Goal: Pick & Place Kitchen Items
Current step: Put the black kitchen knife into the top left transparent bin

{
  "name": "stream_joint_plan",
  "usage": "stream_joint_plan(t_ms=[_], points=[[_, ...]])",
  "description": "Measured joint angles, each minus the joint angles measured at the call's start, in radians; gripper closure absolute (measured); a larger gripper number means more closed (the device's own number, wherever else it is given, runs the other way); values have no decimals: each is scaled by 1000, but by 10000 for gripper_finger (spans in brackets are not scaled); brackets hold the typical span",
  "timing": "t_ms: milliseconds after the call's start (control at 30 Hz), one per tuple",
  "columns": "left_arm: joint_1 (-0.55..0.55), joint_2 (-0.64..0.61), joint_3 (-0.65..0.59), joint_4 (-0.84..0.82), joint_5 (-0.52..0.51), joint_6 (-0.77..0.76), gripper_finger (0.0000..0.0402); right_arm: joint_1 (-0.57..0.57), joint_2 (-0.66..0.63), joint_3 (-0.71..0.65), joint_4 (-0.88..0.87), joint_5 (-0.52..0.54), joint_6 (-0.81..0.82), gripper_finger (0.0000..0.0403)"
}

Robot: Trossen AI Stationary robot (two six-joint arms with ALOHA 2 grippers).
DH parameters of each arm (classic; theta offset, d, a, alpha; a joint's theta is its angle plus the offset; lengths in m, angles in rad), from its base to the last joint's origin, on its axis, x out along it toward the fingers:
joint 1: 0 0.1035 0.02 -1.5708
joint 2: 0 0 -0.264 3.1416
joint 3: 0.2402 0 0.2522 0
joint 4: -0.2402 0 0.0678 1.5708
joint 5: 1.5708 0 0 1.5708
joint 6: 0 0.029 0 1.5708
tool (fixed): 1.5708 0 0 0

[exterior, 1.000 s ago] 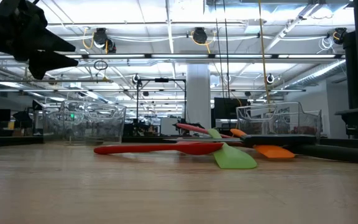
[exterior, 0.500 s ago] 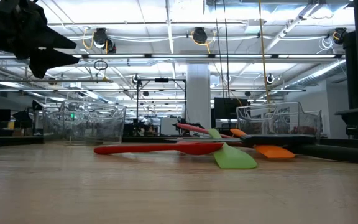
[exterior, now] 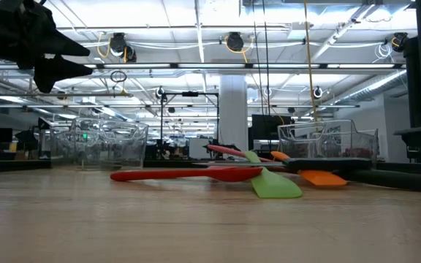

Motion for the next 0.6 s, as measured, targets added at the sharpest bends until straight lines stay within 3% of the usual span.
stream_joint_plan(t_ms=[133, 600], points=[[0, 0, 0, 0, 0, 0, 179, -55, 0, -28, 5, -195, 3, 403], [0, 0, 0, 0, 0, 7, 179, -159, 27, -37, -79, -311, 57, 367]])
